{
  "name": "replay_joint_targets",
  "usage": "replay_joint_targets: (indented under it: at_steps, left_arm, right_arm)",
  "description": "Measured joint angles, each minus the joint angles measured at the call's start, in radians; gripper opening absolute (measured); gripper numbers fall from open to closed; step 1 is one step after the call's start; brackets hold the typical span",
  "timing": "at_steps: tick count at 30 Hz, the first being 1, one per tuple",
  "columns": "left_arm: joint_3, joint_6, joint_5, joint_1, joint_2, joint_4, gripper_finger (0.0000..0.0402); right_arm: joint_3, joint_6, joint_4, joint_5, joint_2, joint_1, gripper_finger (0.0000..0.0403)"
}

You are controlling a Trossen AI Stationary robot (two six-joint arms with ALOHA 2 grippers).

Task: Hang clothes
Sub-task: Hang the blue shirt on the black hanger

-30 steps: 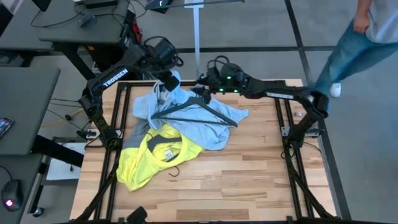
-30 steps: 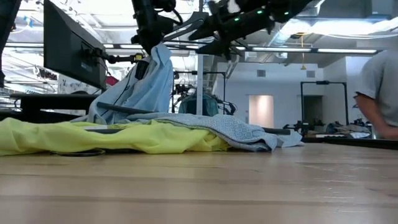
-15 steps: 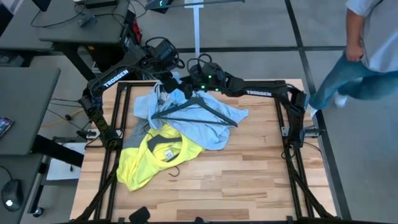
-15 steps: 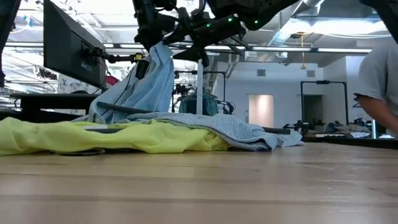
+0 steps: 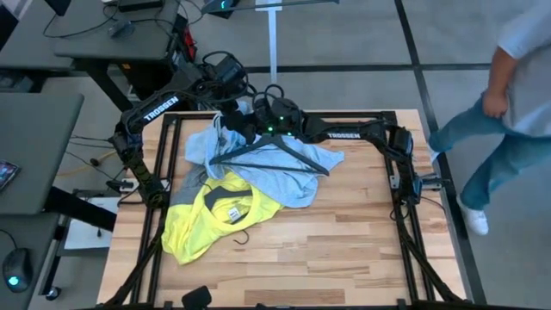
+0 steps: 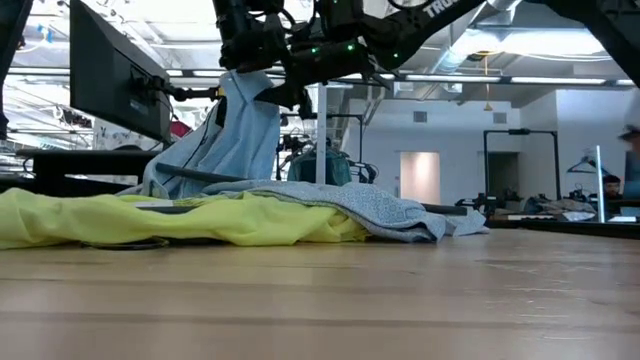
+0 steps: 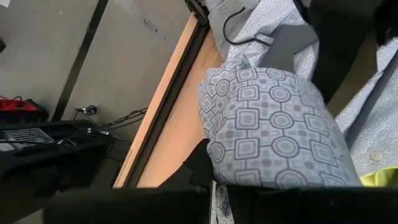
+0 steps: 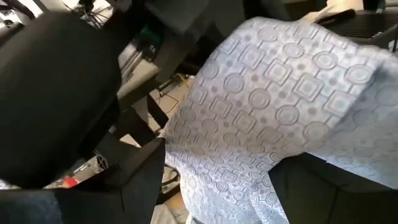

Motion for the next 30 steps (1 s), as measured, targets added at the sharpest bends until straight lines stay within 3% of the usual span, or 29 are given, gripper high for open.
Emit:
replay_joint_targets:
  at_steps: [3, 8, 9, 13, 22, 30]
  left_arm:
    - [0.0, 0.005, 0.001, 0.0, 0.0, -0.002, 0.0008]
    - [0.0, 0.034, 0.006, -0.003, 0.0, -0.025, 0.0008]
    - [0.0, 0.037, 0.006, -0.003, -0.001, -0.035, 0.0008]
    - [0.0, 0.038, 0.006, -0.003, -0.015, -0.059, 0.0008]
    - [0.001, 0.035, 0.034, -0.007, -0.041, -0.026, 0.0008]
    - [0.002, 0.001, 0.173, -0.045, -0.04, 0.106, 0.0024]
  right_arm:
    - [0.0, -0.058, -0.003, 0.0, 0.0, -0.008, 0.0206]
    - [0.0, -0.141, -0.042, -0.022, 0.0, -0.038, 0.0037]
    - [0.0, -0.165, -0.05, -0.046, -0.002, -0.046, 0.002]
    - [0.0, -0.24, -0.139, -0.07, -0.039, -0.076, 0.0007]
    - [0.0, -0.602, -0.584, -0.077, -0.255, -0.12, 0.0002]
    - [0.0, -0.632, -0.872, -0.076, -0.355, -0.128, 0.0001]
